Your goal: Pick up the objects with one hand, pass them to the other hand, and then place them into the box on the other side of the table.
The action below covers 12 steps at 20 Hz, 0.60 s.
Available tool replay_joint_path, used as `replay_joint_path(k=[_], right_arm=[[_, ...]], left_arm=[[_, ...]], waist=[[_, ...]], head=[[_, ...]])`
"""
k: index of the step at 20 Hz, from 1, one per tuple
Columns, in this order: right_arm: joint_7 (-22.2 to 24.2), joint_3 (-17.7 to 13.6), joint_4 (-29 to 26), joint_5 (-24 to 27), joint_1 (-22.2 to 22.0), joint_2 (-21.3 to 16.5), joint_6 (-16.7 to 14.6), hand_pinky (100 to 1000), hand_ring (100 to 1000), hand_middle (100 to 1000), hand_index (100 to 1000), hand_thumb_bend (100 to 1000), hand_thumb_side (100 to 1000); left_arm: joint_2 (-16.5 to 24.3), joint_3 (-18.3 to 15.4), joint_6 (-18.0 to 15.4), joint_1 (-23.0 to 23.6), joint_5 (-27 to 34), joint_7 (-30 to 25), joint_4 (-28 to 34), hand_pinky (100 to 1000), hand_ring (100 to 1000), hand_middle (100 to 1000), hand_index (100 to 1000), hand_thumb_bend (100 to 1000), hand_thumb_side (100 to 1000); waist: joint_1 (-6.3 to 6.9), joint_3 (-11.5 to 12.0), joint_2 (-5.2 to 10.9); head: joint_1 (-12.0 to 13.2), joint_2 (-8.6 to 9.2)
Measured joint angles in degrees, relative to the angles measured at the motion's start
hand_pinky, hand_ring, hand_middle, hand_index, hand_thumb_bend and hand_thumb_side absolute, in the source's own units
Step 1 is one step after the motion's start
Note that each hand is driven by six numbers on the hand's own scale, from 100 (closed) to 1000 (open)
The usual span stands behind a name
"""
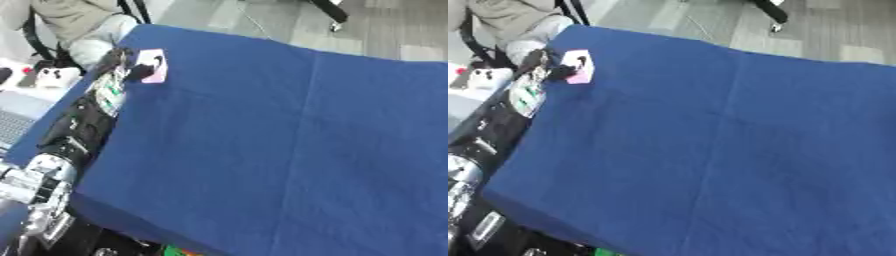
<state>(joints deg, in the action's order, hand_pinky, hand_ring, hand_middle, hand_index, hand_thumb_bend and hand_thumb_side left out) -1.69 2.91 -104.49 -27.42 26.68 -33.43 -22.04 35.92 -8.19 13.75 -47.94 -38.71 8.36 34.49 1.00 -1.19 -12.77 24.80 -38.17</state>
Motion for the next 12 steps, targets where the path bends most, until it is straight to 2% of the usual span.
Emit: replay_joint_path(k=[3,12], right_arm=[[0.0,0.0,0.0,0.2,0.0,0.2,0.0,832,815,823,1000,100,272],[0.2,0.0,0.0,0.6,0.0,0.3,0.1,832,814,822,1000,100,272]], left_arm=[[-0.3,0.0,0.3,0.0,-0.3,0.3,-0.6,745,648,635,835,457,681],[-0.7,0.1,0.9,0.0,-1.3,0.9,-0.9,742,641,622,829,479,697]], waist=[[-0.01,-0.2,-0.06],[-0.01,-0.5,-0.53]], head=[[0.2,0.04],[0.6,0.10]])
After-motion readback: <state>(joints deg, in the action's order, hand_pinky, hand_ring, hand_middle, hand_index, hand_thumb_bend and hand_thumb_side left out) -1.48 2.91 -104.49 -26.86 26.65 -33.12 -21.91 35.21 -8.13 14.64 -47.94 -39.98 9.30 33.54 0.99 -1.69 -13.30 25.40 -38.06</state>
